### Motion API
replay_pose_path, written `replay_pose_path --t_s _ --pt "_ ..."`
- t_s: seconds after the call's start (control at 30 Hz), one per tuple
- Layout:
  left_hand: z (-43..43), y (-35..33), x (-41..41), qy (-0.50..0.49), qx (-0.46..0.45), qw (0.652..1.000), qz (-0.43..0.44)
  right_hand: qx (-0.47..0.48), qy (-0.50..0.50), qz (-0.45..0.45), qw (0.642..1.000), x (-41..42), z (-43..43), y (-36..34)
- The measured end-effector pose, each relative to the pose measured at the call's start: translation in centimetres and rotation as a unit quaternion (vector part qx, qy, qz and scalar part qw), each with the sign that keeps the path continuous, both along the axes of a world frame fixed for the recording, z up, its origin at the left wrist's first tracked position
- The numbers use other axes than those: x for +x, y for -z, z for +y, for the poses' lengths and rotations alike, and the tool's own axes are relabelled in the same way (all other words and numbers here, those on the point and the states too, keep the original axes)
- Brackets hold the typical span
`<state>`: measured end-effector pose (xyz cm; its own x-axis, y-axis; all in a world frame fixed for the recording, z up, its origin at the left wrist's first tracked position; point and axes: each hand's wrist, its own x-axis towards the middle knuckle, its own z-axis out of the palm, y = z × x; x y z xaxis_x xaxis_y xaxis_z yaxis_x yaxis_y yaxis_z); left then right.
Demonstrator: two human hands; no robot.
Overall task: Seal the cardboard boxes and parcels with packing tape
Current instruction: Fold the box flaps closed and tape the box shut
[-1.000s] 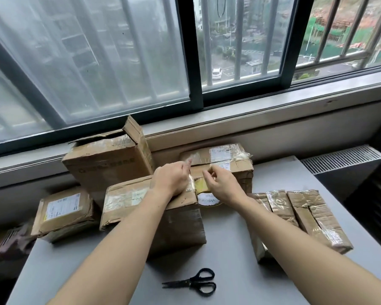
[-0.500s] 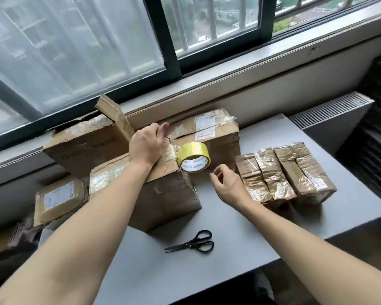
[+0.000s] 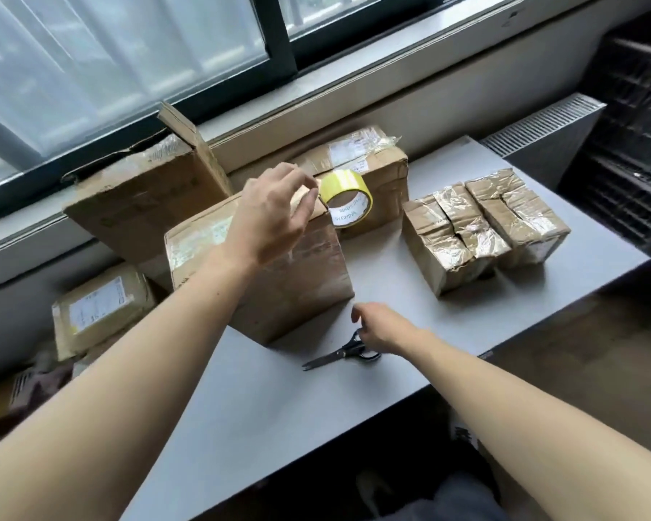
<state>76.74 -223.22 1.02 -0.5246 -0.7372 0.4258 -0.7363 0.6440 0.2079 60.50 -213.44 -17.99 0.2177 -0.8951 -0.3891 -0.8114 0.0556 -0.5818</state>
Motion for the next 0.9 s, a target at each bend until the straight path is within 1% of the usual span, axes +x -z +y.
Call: replay_pose_path --t_s 0.13,0.2,0.27,0.33,0.5,0.6,0.77,0.83,0.9 --pt "0.8 0.7 1.3 0.001 0.037 0.999 -0.010 -0.012 -0.107 0.113 0.988 1.2 0.9 2.4" --pt "1.0 0.9 1.9 0.002 0.052 0.998 -0.020 -0.050 -0.141 0.164 0.975 1.9 1.5 3.1" --pt "1.1 1.0 2.1 -0.002 0.062 0.998 -0.016 -0.099 -0.154 0.202 0.962 2.4 1.9 3.6" --pt "1.3 0.8 2.0 -0.011 0.064 0.998 -0.012 -0.116 -0.152 0.218 0.957 2.7 1.9 3.8" --pt "0.8 0.1 1.2 -0.042 0.102 0.993 -0.042 -0.071 -0.154 0.235 0.957 2.0 2.5 4.1" --pt "-0.1 -0.7 0.7 -0.069 0.125 0.986 -0.081 -0.029 -0.131 0.223 0.966 0.4 3.0 3.1" --pt "-2.2 -2.1 0.4 -0.095 0.253 0.949 -0.164 0.010 -0.081 0.173 0.982 -3.0 3.3 0.5" --pt "-2.8 -2.3 0.4 -0.093 0.275 0.938 -0.190 0.013 -0.034 0.099 0.994 -4.1 3.8 -0.3" --pt "-3.4 -2.3 0.5 -0.092 0.271 0.933 -0.220 0.007 0.032 -0.020 0.999 -5.0 4.4 -1.1"
